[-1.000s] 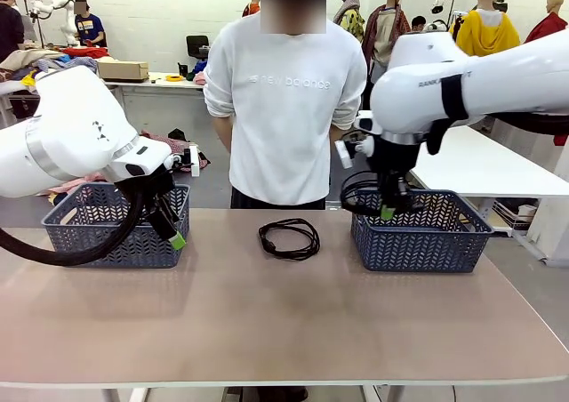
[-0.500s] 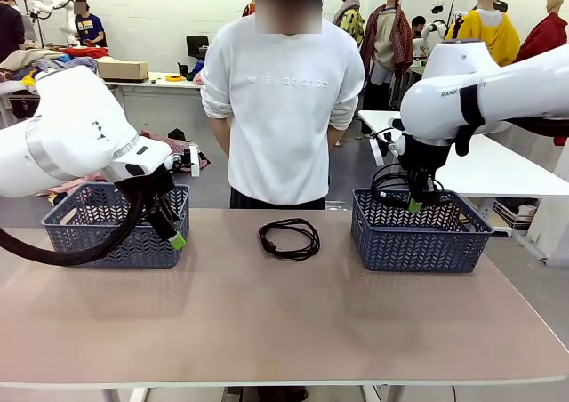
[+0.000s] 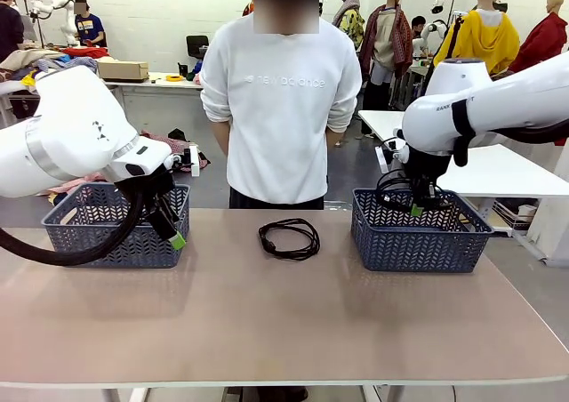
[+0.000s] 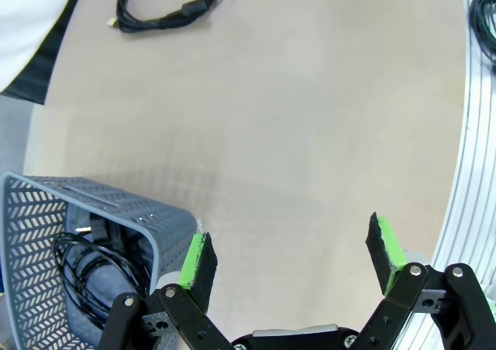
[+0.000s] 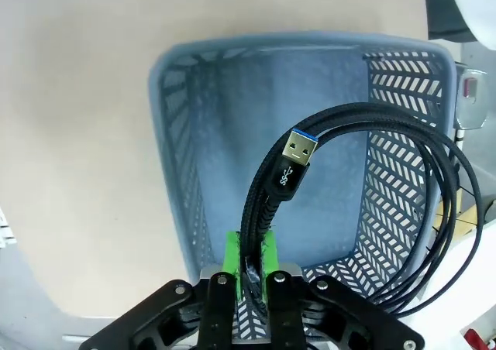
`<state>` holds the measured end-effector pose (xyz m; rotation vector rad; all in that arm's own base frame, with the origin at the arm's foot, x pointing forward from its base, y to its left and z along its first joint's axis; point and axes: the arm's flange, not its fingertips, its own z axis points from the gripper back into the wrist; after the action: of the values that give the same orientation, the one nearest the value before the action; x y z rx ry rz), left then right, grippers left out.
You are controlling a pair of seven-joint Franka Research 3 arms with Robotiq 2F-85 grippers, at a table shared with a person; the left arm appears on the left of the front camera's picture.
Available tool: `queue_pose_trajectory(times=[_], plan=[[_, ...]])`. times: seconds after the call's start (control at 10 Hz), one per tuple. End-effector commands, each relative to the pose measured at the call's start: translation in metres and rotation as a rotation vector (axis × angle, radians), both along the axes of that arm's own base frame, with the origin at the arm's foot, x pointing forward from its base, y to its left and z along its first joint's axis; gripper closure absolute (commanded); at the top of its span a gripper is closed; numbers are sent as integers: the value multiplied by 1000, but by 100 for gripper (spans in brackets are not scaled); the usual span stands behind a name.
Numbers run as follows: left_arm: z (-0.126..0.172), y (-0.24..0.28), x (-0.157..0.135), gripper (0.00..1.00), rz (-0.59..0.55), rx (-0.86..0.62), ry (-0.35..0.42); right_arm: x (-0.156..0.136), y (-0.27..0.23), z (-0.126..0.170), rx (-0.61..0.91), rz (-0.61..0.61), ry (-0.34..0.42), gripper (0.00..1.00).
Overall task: Organize the cables according to human instructions.
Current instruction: Pick up a bundle of cables and place it in the basket indicated by the human.
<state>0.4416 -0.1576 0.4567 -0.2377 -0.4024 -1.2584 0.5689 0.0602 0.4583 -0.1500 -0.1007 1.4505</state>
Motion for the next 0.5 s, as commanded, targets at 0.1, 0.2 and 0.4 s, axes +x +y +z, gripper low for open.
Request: queue_pose_trajectory(times=[0.1, 0.2, 0.4], plan=[[1, 1, -1, 0, 1, -2, -3, 22, -6, -3, 13, 18, 10, 100], [1, 1, -1, 0, 1, -2, -3, 23, -5, -6, 22, 23, 18, 100], [1, 1, -1, 0, 1, -2, -3, 27, -7, -12, 17, 11, 22, 100]])
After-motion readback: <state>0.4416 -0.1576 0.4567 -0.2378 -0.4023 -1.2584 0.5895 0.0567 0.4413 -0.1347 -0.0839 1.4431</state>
